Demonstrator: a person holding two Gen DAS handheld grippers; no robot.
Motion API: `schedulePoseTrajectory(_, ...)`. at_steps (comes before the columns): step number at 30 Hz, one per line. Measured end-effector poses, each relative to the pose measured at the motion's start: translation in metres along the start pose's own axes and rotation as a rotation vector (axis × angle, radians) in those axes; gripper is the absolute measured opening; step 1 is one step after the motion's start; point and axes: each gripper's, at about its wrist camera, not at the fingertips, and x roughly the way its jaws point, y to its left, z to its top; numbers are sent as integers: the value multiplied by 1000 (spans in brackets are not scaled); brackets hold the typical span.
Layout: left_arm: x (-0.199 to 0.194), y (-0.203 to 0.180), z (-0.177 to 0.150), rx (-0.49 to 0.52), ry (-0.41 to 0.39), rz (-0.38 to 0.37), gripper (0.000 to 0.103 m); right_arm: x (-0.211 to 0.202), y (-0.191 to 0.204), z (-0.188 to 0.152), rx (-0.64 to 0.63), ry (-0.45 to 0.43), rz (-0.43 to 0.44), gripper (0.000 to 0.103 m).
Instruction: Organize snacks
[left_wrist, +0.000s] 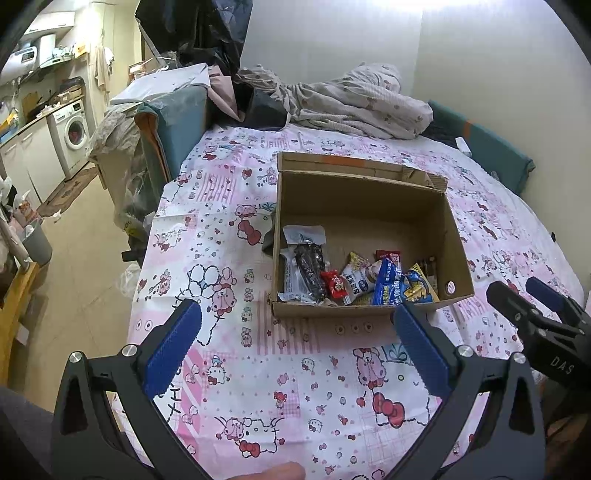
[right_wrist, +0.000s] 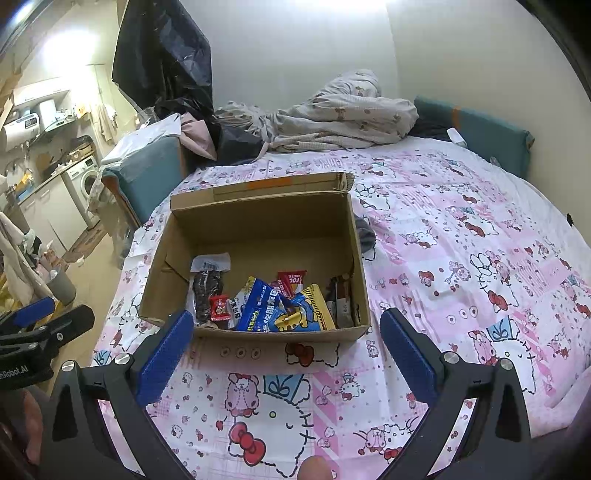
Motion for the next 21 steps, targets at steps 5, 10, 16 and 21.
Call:
schedulePoseTrajectory(5,0,0,0,1,-1,0,103,0,0,0,2,2,-2,103)
schedulePoseTrajectory(10,0,0,0,-3,-1,-5,103,0,-2,2,15,6,-4,103)
schedulePoseTrajectory(16,0,0,0,-6,-6,-7,103,0,-3,2,20,8,-5,103)
schedulePoseTrajectory(21,-1,0,0,-8,-8,-11,103,0,-3,1,11,3,-4,103)
